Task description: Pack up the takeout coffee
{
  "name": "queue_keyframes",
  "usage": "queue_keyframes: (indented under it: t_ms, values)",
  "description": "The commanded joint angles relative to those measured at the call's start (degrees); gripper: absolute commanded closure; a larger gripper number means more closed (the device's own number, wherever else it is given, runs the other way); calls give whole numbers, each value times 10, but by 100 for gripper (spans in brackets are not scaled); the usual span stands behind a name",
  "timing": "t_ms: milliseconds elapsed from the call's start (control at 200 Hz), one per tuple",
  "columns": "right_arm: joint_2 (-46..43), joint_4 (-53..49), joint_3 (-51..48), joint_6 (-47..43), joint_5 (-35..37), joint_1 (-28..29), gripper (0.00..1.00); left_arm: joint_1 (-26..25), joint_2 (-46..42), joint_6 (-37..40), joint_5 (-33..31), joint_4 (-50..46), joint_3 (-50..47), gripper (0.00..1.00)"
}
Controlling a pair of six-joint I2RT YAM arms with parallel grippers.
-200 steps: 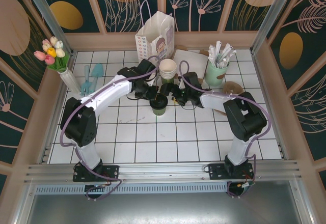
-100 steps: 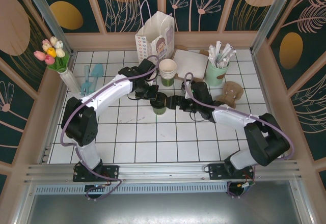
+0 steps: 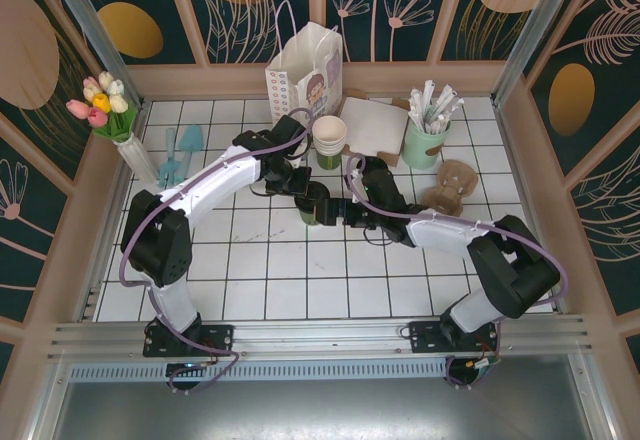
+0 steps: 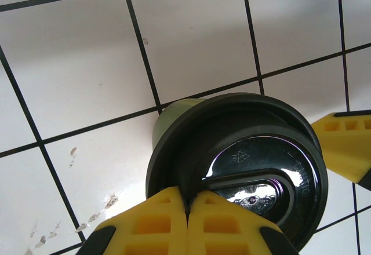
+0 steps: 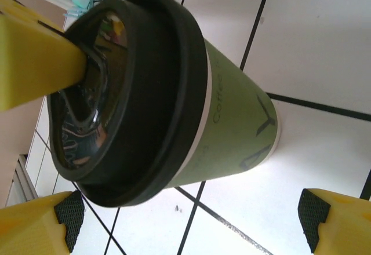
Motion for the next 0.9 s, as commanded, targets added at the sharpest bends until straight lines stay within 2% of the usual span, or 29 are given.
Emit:
queue_keyframes:
  t_ms: [0,405,671,766,896]
  values:
    - [6,57,8,18,22,4,3,-3,30,-5,-3,-15,-11,100]
    - [54,15,-8,3,52,11,4,-3,36,0,10,-9,-24,100]
    - [46,1,-36,-4,97,16,4,-3,34,-5,7,-6,-30,100]
    - [46,-11,-35,-1,129,19,4,-4,35,-6,6,-7,-28,100]
    - [34,-22,-44,-1,222,41,4,-3,35,-5,7,-7,-32,100]
